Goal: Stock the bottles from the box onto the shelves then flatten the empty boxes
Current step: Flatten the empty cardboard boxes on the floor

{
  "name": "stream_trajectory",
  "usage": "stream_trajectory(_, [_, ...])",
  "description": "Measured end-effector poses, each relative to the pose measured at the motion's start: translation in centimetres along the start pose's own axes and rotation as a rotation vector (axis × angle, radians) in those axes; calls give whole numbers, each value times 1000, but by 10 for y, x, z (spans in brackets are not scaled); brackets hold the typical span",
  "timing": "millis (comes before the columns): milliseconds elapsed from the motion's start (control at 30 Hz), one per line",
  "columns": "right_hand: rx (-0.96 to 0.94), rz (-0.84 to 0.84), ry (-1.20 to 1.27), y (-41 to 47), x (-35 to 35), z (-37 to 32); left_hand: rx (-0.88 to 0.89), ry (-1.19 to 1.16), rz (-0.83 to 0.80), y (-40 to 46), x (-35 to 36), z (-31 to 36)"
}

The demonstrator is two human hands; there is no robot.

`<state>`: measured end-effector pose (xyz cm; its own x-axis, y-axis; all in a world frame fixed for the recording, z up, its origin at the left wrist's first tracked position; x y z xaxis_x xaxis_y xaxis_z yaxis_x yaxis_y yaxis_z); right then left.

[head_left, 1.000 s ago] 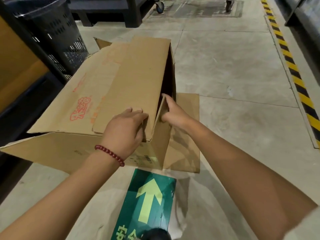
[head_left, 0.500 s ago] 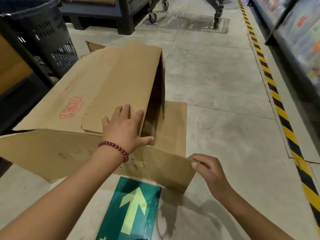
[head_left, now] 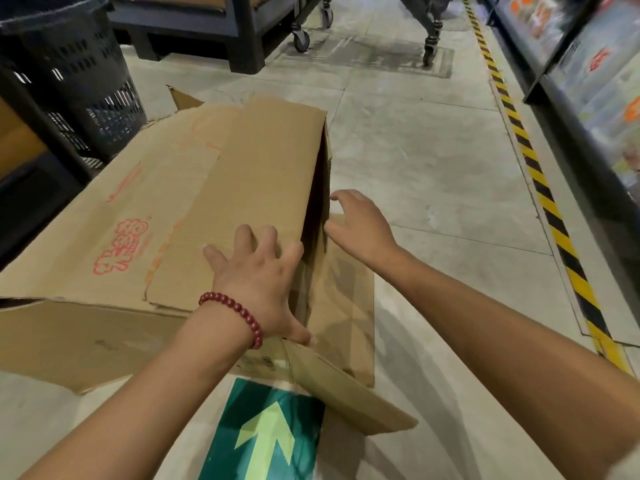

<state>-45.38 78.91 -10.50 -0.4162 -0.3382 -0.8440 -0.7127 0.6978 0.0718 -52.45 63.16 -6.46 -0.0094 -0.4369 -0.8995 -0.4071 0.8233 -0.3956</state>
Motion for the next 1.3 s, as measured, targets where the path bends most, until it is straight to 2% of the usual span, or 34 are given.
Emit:
stream_trajectory(233, [-63, -174, -658, 72, 9, 13, 15, -168, 9, 11, -15, -15])
stream_trajectory(333, [-155, -131, -849, 85, 10, 22, 28, -215, 14, 18, -13, -17])
stream_trajectory(433, [-35, -82, -904, 94, 1, 37, 59, -211, -9, 19, -10, -18])
stream_trajectory(600, [285, -213, -816, 124, -23, 83, 132, -156, -62, 1, -4, -16])
stream_trajectory(767, [425, -170, -588, 141, -31, 98, 154, -112, -153, -13, 10, -16])
stream_trajectory(833, [391, -155, -511, 135, -23, 87, 163, -121, -123, -10, 7, -18])
stream_trajectory(900, [309, -72, -409, 126, -14, 71, 173, -126, -90, -4, 1, -19])
stream_trajectory(1000, [139, 58, -131, 104, -2, 39, 184, -155, -49, 3, -3, -21])
stream_trajectory(1067, [42, 87, 81, 83, 0, 10, 178, -182, -9, 4, -2, -26])
stream_trajectory(1133, [-52, 38, 206, 59, 1, -13, 166, -277, 16, 5, -2, -33])
stream_trajectory(1200, [-141, -80, 195, 41, 5, -23, 144, -370, 84, 8, -3, -38])
stream_trajectory(1300, [-121, -192, 137, 32, 2, -21, 74, -564, 276, 8, -2, -45])
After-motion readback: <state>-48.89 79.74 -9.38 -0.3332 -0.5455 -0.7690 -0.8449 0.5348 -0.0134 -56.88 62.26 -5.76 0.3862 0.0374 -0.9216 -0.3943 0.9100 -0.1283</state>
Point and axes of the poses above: each hand's wrist, its own y-axis towards the middle knuckle, its own x-axis out of the palm, z = x × y, the point moved 1 cm from there along y, towards the middle knuckle, and after that the axes turned 4 degrees about -z, right-handed, at the moved point
